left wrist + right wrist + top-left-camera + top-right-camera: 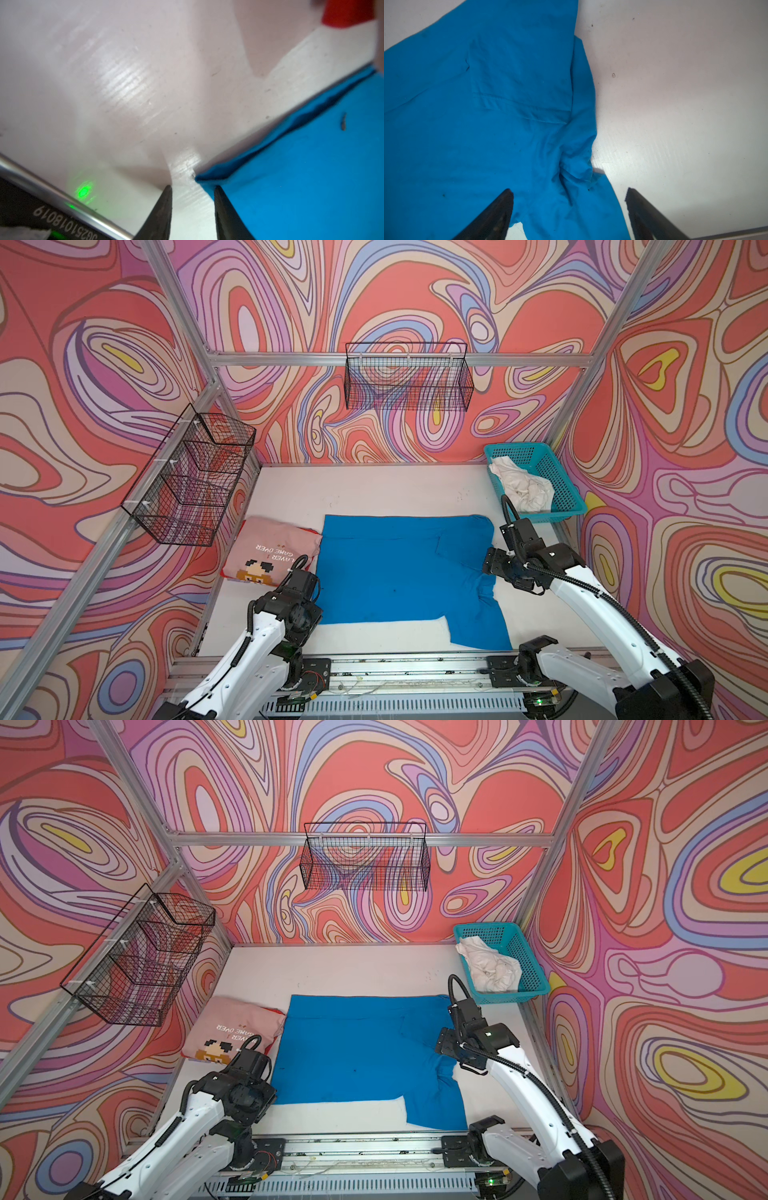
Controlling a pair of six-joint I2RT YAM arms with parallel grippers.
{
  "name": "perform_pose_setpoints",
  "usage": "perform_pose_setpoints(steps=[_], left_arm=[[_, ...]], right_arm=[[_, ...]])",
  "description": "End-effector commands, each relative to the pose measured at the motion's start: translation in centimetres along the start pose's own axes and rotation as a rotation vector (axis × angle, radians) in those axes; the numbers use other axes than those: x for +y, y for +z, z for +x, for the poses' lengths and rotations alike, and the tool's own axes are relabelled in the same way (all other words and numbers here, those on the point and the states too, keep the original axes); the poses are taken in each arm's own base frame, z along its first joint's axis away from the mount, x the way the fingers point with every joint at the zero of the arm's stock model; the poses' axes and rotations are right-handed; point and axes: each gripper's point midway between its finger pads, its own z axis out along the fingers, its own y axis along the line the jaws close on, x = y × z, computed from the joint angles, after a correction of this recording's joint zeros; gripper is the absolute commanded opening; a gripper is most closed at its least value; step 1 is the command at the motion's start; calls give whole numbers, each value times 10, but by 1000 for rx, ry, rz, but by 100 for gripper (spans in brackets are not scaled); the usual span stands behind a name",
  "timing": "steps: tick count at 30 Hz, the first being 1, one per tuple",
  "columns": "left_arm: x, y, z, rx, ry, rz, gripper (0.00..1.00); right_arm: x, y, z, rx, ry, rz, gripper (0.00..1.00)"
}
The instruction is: Fold and stack the t-shirts
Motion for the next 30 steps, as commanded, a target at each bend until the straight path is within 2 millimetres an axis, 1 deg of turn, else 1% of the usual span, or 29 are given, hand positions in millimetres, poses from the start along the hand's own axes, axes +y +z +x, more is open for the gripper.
perform_pose_setpoints(steps=[1, 5, 8, 12, 15, 19, 23, 27, 30], left_arm=[[6, 6, -7, -41, 31, -40, 32], [8, 12, -9, -55, 39, -52, 29], [7, 15, -11, -62, 50, -59, 29], [7, 17, -14, -77, 61, -74, 29], [5, 18, -15, -82, 63, -67, 32], [4, 19, -15, -80, 71, -66, 33], [1, 19, -16, -81, 84, -61, 29], [1, 19, -16, -77, 93, -66, 21], [-1, 19, -14, -68, 96, -59, 20]], right_arm=[[-4, 1, 11, 25, -2, 11, 89], [-6, 4, 19, 45, -18, 18, 89], [-7, 5, 21, 45, -29, 31, 89], [-6, 5, 22, 40, -40, 36, 89], [-4, 7, 24, 45, -43, 35, 89], [-3, 5, 24, 40, -48, 33, 89], [-3, 5, 25, 40, -49, 33, 89], [-2, 6, 26, 42, -54, 34, 89], [-3, 6, 26, 41, -54, 36, 89]])
